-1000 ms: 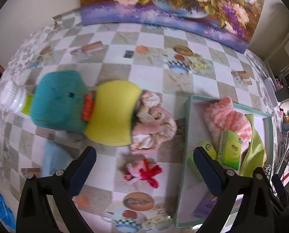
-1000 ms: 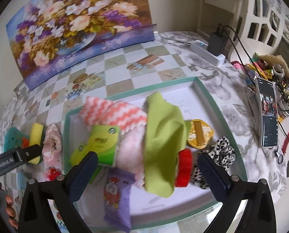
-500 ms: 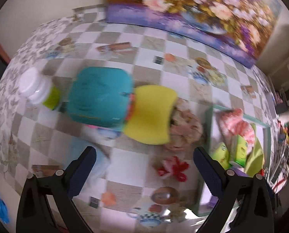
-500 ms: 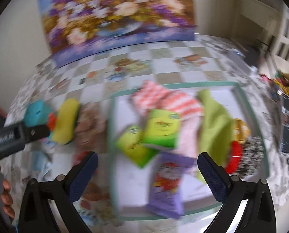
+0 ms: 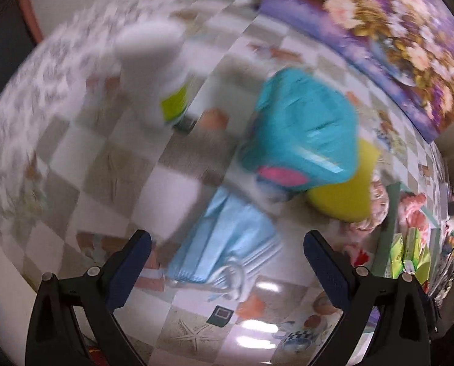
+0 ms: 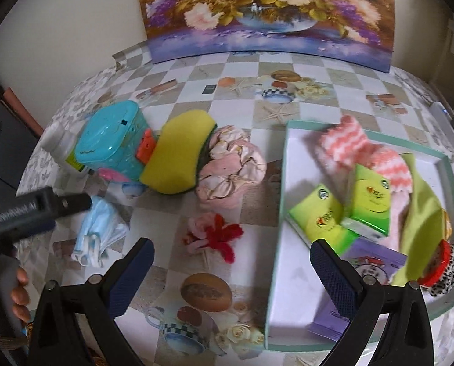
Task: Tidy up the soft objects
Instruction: 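Move both tools back from the tray to the pile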
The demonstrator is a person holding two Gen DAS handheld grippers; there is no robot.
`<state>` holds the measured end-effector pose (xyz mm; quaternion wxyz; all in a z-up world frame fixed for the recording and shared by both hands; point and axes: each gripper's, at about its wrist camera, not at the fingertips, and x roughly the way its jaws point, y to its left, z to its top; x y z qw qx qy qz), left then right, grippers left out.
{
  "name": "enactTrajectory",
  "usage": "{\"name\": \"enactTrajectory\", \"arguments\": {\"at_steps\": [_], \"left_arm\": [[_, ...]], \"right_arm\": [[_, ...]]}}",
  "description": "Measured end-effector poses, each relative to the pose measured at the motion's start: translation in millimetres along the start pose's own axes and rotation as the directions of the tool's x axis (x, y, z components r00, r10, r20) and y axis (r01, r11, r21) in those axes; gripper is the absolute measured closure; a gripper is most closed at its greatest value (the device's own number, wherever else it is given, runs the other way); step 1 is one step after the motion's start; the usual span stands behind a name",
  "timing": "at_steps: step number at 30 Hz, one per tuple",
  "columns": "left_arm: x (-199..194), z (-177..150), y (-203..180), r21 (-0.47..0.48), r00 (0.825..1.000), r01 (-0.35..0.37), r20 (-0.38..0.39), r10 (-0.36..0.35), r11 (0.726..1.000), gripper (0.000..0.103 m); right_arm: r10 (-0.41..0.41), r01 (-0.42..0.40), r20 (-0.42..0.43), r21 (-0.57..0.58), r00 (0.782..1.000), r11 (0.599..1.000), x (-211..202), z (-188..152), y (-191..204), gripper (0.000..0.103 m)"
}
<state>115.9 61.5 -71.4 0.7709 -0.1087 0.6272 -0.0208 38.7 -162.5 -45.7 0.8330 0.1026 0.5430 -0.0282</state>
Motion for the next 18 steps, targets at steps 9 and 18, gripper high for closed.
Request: {"name": "enactTrajectory", "arguments": {"at_steps": [9, 18], "left_arm": [[23.7, 1.3, -5.7, 0.007, 0.999, 0.003, -0.047, -0.002, 1.000, 0.003], [47.9, 3.1, -15.4, 0.033, 0.997, -0.020, -0.079, 0.023, 0.999, 0.003]], "right_arm": [[0.043, -0.045, -0.037, -0.058, 0.998, 0.997, 21.7, -0.5, 15.2, 0.012], [0.030, -0.038, -0.097, -0.090, 0.995, 0.995, 45.6, 0.8, 16.5, 0.016]]}}
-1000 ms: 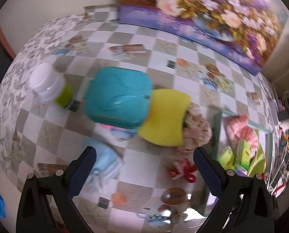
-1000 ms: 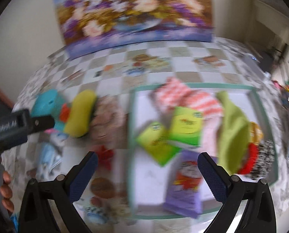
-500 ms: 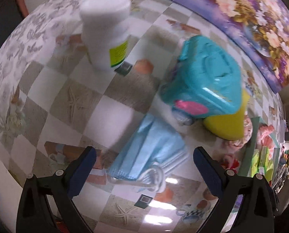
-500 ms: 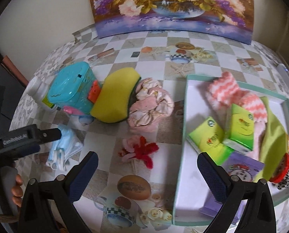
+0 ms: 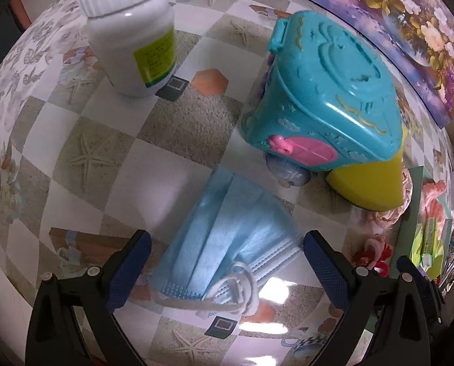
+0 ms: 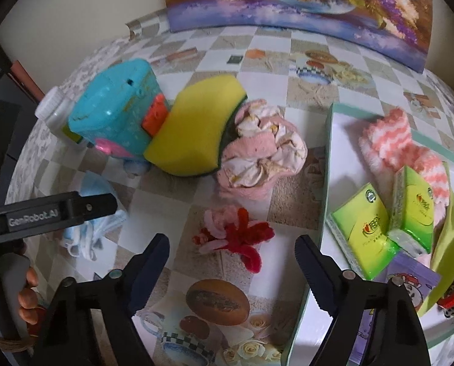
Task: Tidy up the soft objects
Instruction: 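Move both tools back from the tray to the pile, then grasp the blue face mask with the left gripper while the right grasps the red flower clip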
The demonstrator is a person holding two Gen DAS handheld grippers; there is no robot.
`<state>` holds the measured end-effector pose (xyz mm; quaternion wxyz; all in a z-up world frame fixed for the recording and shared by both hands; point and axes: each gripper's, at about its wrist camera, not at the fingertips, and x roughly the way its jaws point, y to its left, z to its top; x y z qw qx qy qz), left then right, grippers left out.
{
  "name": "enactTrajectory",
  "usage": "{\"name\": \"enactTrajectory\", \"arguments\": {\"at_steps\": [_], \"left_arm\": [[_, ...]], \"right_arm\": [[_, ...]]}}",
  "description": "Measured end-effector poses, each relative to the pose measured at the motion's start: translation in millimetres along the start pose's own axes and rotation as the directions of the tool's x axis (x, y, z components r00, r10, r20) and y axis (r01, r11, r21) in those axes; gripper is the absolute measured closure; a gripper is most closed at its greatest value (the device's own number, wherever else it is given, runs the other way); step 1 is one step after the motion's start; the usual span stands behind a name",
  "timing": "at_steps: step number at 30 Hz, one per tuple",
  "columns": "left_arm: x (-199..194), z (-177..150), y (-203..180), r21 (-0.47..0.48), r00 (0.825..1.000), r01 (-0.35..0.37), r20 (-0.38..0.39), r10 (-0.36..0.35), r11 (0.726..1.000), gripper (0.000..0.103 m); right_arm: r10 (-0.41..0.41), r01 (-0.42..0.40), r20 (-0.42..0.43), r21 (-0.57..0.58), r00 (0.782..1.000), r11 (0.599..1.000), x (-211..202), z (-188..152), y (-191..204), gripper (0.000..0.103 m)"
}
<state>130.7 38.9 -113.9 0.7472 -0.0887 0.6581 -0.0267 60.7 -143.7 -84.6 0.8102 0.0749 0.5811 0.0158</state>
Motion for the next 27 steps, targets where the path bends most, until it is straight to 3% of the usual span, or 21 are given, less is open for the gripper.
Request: {"name": "enactTrajectory", "arguments": {"at_steps": [5, 13, 15, 17, 21, 27], "left_arm": [[6.5, 0.7, -8.5, 0.014, 1.000, -0.007, 0.008, 0.007, 1.000, 0.003], [6.6, -0.3, -12.8, 0.031, 1.000, -0.001, 0.007, 0.001, 1.000, 0.005], [9.0, -2.8, -11.3, 0.026, 1.000, 0.013, 0.005, -0.013, 1.000, 0.008], [9.1, -3.8, -12.4, 0.023, 1.000, 0.019, 0.006, -0.019, 1.000, 0.021], [9.2, -4.7, -12.0, 0.022, 1.000, 0.014, 0.005, -0.014, 1.000, 0.025], [6.5, -7.0, -7.2, -0.011, 1.000, 0.016, 0.020, -0.016, 1.000, 0.043]], "right_arm": [[-0.008, 0.008, 0.002, -0.021, 1.000, 1.000, 4.1, 1.9, 1.6, 0.019], [-0.025, 0.023, -0.031, -0.050, 0.999, 0.998, 16.5, 2.1, 5.0, 0.036], [-0.033, 0.032, -0.029, -0.055, 0.999, 0.998, 17.4, 2.7, 5.8, 0.042], [-0.037, 0.035, -0.025, -0.057, 0.999, 0.998, 17.2, 3.1, 5.7, 0.044], [-0.033, 0.032, -0.023, -0.061, 0.999, 0.998, 16.6, 2.4, 7.4, 0.044], [-0.025, 0.024, -0.016, -0.058, 1.000, 0.998, 12.9, 3.0, 7.1, 0.044]]}}
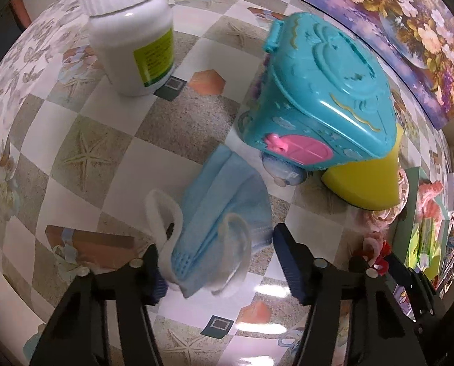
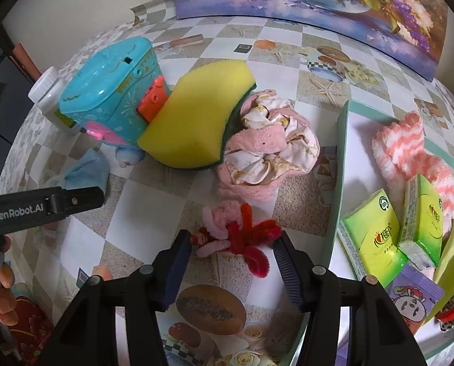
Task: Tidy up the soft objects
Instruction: 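Grasp the blue face mask with the left gripper while the right grasps the red flower clip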
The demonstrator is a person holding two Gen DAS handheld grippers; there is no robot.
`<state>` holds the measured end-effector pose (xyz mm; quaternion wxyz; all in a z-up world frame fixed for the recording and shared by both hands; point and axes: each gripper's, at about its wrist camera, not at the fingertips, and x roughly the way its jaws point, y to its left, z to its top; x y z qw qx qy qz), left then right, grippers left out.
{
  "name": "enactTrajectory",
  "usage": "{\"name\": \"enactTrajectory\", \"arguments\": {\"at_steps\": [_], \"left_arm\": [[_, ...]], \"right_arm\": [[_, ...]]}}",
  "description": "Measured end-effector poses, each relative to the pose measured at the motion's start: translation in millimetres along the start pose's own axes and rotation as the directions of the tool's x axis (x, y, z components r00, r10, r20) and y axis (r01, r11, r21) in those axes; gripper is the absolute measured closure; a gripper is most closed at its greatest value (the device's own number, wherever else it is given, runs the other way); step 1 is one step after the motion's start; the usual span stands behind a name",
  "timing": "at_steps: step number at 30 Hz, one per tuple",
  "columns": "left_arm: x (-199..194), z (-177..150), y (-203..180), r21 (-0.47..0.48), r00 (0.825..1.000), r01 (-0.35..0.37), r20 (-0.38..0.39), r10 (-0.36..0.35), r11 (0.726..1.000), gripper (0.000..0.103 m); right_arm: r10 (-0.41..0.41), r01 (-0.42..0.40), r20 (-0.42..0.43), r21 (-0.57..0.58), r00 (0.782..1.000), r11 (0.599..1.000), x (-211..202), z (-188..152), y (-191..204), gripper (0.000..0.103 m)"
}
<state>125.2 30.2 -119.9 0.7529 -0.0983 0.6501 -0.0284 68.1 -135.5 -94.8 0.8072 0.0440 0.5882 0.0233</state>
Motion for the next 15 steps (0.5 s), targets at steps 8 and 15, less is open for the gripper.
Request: {"name": "enactTrajectory", "arguments": {"at_steps": [8, 15], "left_arm": [[-3.8, -2.2, 16.0, -0.044, 1.000, 0.024, 0.015, -0.024, 0.999, 0.065], [-6.1, 1.1, 27.4, -0.054, 0.999, 0.029, 0.019, -0.028, 0.998, 0.067]], "right_arm": [[0.017, -0.017, 0.006, 0.009, 1.000, 1.000, -7.0, -0.7, -5.2, 0.044], [0.023, -0.023, 0.003, 0.010, 1.000, 1.000, -7.6, -0.3, -6.6, 0.044]]}}
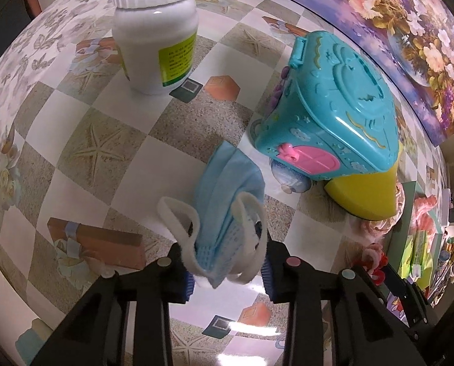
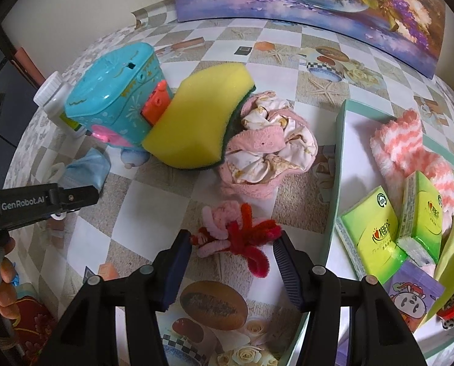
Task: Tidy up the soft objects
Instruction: 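Grasp the blue face mask with the left gripper while the right grasps the red flower clip, then carry the face mask and flower clip over the white tray and open both grippers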
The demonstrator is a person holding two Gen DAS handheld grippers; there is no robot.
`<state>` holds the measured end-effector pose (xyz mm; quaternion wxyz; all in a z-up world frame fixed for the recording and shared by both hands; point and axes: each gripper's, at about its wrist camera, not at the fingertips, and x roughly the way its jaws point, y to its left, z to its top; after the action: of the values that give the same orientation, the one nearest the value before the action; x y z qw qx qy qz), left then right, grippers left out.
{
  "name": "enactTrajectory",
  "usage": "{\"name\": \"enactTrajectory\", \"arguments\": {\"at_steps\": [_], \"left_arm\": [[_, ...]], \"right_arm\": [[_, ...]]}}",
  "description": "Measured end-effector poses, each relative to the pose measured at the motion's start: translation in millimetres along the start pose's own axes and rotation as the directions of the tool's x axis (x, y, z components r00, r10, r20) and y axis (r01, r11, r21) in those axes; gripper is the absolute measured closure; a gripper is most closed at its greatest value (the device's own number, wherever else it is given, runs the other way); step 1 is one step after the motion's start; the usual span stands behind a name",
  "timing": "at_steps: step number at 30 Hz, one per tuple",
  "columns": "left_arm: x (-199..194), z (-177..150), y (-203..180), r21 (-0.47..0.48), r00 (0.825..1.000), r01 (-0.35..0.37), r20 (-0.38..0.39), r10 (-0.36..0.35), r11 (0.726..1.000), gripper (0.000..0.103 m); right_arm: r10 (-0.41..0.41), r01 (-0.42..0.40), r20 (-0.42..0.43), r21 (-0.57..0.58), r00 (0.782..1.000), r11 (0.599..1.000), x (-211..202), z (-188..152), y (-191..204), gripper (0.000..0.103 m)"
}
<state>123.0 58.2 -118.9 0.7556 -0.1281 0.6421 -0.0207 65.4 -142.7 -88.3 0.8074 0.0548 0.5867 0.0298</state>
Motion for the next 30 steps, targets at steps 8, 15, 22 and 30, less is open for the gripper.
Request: {"name": "enactTrajectory", "arguments": {"at_steps": [8, 15, 22, 30], "left_arm": [[-10.6, -1.2, 5.7, -0.008, 1.000, 0.010, 0.014, -0.010, 1.000, 0.071], [-22.7, -2.8, 9.6, -0.019, 1.000, 0.014, 0.028, -0.014, 1.000, 0.072], [-38.6, -6.8, 9.7, -0.014, 0.999, 0.027, 0.044, -0.026, 1.000, 0.072], [-46.0, -18.5, 7.9, 0.007, 0.998, 0.041, 0.048, -0.042, 0.999, 0.072]], "right_arm": [[0.005, -0.005, 0.003, 0.000, 1.000, 1.000, -1.1, 0.7, 2.3, 0.044], [0.010, -0.010, 0.009, 0.004, 1.000, 1.000, -2.1, 0.3, 2.9, 0.044], [0.024, -0.025, 0.019, 0.014, 1.000, 1.000, -3.2, -3.4, 1.5, 0.044], [0.056, -0.058, 0.039, 0.045, 0.998, 0.997, -14.8, -5.8, -6.2, 0.044]]}}
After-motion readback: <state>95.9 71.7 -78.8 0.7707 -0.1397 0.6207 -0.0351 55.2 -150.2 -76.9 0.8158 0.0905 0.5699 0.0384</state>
